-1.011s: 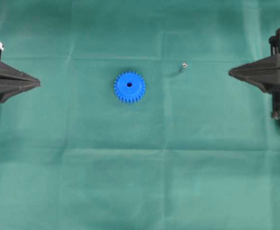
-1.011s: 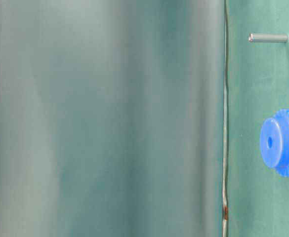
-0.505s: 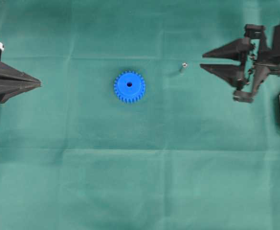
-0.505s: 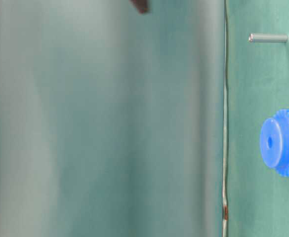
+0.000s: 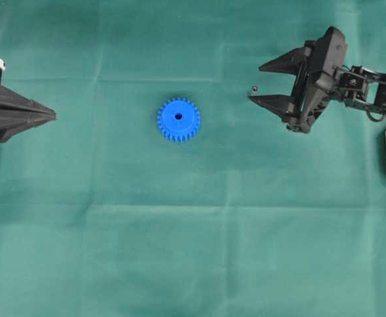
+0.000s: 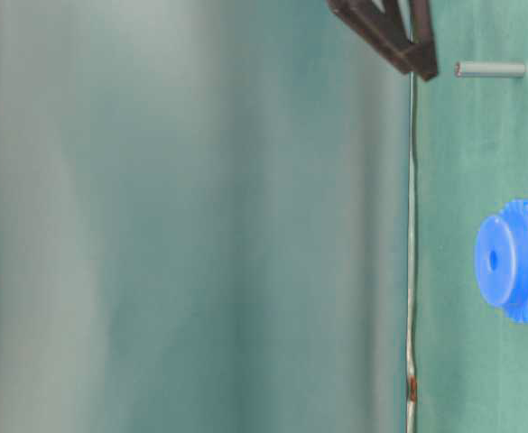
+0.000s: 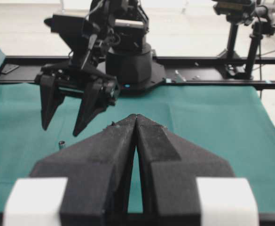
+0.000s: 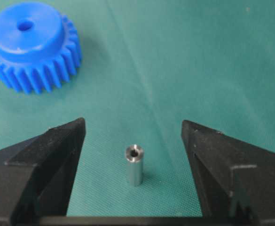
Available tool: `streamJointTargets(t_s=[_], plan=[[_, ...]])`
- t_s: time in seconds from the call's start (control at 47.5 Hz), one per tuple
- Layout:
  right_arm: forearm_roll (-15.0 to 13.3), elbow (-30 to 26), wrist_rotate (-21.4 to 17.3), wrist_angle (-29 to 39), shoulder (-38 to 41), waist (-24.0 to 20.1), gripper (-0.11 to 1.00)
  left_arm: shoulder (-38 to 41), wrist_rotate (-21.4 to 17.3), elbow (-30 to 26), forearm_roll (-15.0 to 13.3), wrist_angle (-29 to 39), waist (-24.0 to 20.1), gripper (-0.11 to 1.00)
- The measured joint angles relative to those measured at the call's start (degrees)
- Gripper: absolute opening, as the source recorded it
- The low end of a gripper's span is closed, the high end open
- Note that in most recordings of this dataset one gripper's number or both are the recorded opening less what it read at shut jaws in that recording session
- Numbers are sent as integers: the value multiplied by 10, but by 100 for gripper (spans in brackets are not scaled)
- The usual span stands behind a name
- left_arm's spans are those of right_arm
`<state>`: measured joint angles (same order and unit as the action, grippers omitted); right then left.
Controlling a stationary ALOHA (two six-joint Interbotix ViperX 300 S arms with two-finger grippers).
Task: Insert the shaft placed at a random location into the center hole of the medium gear at another random location.
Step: 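Move the right gripper left toward the silver shaft and lower it, then close the right gripper on the silver shaft and lift it upright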
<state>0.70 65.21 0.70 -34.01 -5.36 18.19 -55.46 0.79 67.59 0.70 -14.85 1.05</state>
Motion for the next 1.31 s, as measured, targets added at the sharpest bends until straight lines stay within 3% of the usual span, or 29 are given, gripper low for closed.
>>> streamJointTargets(t_s=[0.547,0.674,0.842,0.884,1.305], plan=[[6,-16,1,-15,66,7,80,0,0,0,-1,10,0,0],[6,-16,1,-15,67,8,64,-1,0,0,0,13,0,0],[6,-16,1,-6,67,8,20,-1,0,0,-1,18,0,0],[4,-16,1,-5,67,7,14,-1,0,0,-1,18,0,0],[3,-17,1,-2,67,8,14,-1,1,0,-1,21,0,0]])
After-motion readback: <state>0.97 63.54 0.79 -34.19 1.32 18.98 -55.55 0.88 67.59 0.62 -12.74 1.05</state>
